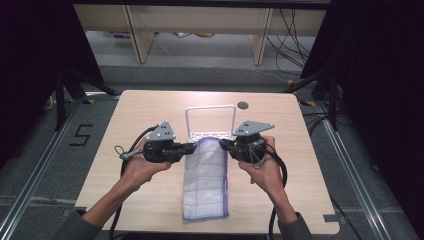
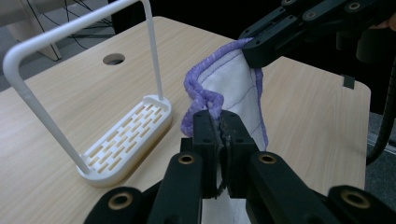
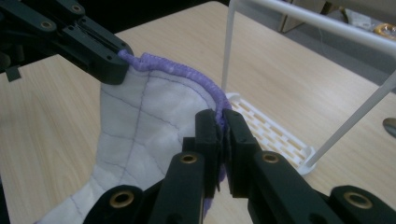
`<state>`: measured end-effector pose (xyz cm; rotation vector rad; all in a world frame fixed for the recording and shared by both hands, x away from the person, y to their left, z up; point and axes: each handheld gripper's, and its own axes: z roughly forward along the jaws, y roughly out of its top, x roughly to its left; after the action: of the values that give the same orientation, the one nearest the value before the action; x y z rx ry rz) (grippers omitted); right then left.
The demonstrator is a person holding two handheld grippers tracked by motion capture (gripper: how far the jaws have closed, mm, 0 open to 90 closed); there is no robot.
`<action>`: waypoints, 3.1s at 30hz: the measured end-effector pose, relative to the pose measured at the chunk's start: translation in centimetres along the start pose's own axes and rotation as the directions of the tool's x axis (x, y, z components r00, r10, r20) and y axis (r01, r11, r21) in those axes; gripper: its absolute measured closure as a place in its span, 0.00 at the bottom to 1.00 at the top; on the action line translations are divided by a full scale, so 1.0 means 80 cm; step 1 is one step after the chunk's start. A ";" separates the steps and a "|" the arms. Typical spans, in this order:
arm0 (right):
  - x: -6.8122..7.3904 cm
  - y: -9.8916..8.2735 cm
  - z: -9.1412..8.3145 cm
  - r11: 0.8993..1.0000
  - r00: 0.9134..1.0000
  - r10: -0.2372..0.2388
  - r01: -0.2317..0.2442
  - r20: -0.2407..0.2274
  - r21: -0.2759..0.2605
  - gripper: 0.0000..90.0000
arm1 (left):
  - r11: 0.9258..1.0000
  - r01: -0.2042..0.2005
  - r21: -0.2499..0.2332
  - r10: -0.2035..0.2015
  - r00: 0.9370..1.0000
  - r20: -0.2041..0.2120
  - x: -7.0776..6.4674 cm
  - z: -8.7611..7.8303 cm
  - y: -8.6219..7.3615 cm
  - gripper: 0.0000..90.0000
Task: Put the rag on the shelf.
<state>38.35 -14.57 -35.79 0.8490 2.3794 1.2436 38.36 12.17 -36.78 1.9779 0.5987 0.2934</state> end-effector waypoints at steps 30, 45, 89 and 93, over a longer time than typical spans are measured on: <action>-0.026 0.088 -0.038 0.996 0.997 -0.012 0.018 0.070 -0.082 0.96 | 0.998 0.020 -0.056 -0.023 0.998 -0.054 0.038 -0.023 0.094 0.95; -0.062 0.142 -0.043 0.993 0.993 -0.001 0.015 0.119 -0.119 0.96 | 0.994 0.033 -0.105 -0.045 0.993 -0.110 0.067 -0.022 0.142 0.95; -0.183 0.183 0.079 0.988 0.973 0.143 -0.130 0.183 -0.080 0.95 | 0.975 0.188 -0.121 -0.207 0.962 -0.178 0.202 0.068 0.149 0.95; -0.189 0.170 0.097 0.988 0.968 0.154 -0.150 0.198 -0.033 0.95 | 0.975 0.199 -0.098 -0.215 0.959 -0.186 0.206 0.081 0.136 0.95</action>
<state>58.91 -13.25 -28.81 1.1138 2.1760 1.1712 58.29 11.86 -31.01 1.8057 0.9009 0.3776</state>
